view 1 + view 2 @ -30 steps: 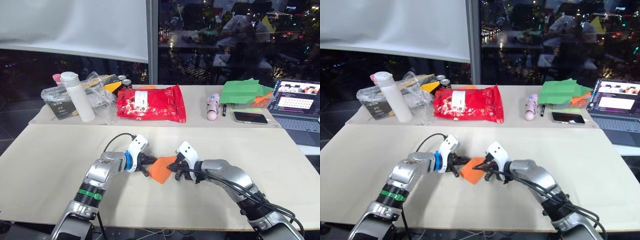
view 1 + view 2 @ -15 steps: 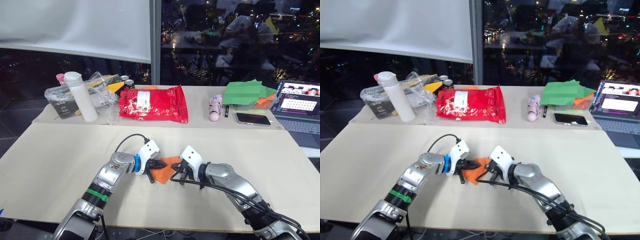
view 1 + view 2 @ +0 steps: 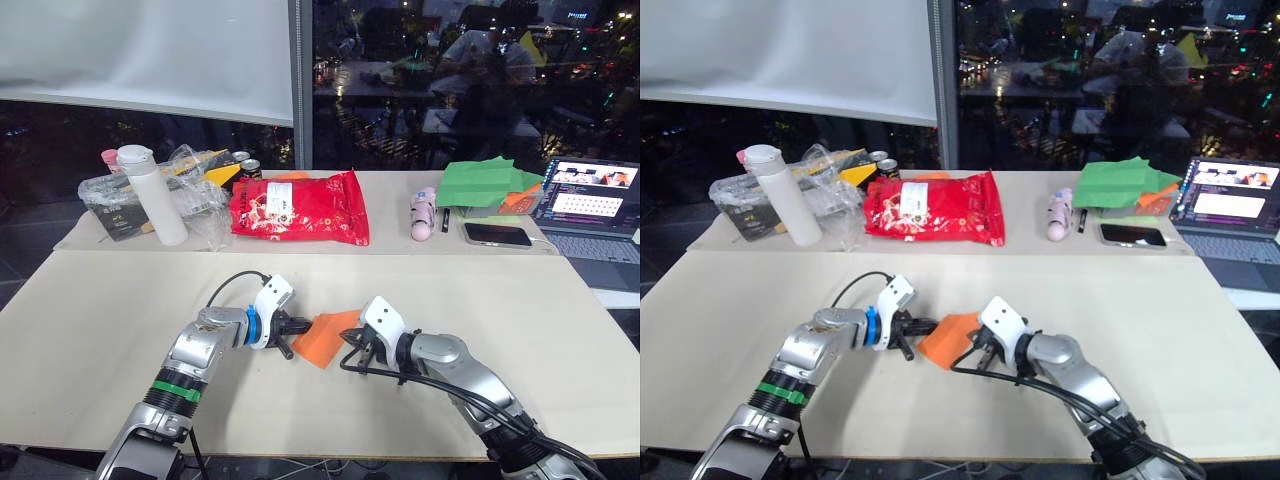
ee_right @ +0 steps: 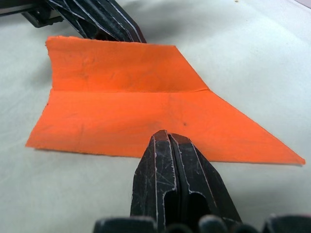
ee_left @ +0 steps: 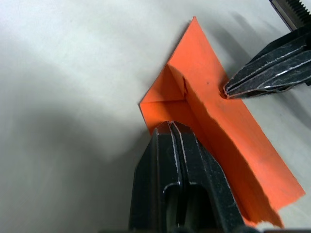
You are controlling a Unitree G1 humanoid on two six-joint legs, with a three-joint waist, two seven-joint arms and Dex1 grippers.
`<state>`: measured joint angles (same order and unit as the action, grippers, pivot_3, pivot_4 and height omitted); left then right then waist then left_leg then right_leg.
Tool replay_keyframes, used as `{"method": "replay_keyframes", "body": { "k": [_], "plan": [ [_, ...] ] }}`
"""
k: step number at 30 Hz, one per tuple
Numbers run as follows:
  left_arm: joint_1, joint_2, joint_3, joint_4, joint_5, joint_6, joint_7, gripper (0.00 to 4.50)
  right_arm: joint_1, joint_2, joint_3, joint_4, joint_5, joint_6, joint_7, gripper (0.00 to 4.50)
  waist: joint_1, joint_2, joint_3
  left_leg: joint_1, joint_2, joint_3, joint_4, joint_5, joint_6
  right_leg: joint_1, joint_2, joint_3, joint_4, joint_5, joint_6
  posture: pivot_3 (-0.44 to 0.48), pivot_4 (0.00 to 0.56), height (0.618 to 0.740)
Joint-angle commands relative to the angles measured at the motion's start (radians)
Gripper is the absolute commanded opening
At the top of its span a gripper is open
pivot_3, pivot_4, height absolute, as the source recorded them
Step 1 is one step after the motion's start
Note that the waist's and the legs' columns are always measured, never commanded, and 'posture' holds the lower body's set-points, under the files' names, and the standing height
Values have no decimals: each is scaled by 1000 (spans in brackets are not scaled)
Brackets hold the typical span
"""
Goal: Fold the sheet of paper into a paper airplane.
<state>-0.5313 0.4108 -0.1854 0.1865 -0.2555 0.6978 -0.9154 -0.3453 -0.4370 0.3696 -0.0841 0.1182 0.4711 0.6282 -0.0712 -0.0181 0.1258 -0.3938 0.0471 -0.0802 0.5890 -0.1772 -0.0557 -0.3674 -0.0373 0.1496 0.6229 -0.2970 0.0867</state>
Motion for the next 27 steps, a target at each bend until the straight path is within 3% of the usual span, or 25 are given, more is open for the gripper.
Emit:
{"method": "replay_keyframes", "body": {
  "k": [1, 8, 11, 15, 27],
  "plan": [
    [-33, 11, 90, -47, -83, 60, -8, 0, -7, 23, 38, 80, -48, -10, 9, 36, -2, -1, 0, 0, 0, 0, 0, 0, 0, 0, 0, 0, 0, 0, 0, 0, 150, 719],
    [-157, -4, 236, -2, -214, 115, -10, 0, -35, 66, 52, 145, -96, -30, 20, 36, -2, -2, 2, 1, 1, 0, 0, 0, 0, 0, 1, 0, 2, 0, 0, 0, 150, 719],
    [-135, -6, 104, -35, -155, 67, -60, 0, -33, 70, 40, 159, -112, -13, 7, 36, -1, -1, 1, 3, 0, 0, 0, 0, 0, 1, 1, 0, 2, 0, 0, 0, 150, 719],
    [-83, 30, -88, 13, 20, -114, -84, 0, -21, 68, 19, 147, -115, 7, -7, 36, -2, -1, 1, 5, 0, 0, -1, 0, 0, 3, 1, 0, 2, 0, -1, 0, 150, 719],
    [-31, 38, -182, 157, 153, -273, -107, 0, 18, 79, -130, 39, -33, 97, -32, 36, 13, -1, 1, 3, -1, 0, 0, 0, 0, 1, 0, 0, 1, -1, -3, 0, 150, 719]
  ]
}}
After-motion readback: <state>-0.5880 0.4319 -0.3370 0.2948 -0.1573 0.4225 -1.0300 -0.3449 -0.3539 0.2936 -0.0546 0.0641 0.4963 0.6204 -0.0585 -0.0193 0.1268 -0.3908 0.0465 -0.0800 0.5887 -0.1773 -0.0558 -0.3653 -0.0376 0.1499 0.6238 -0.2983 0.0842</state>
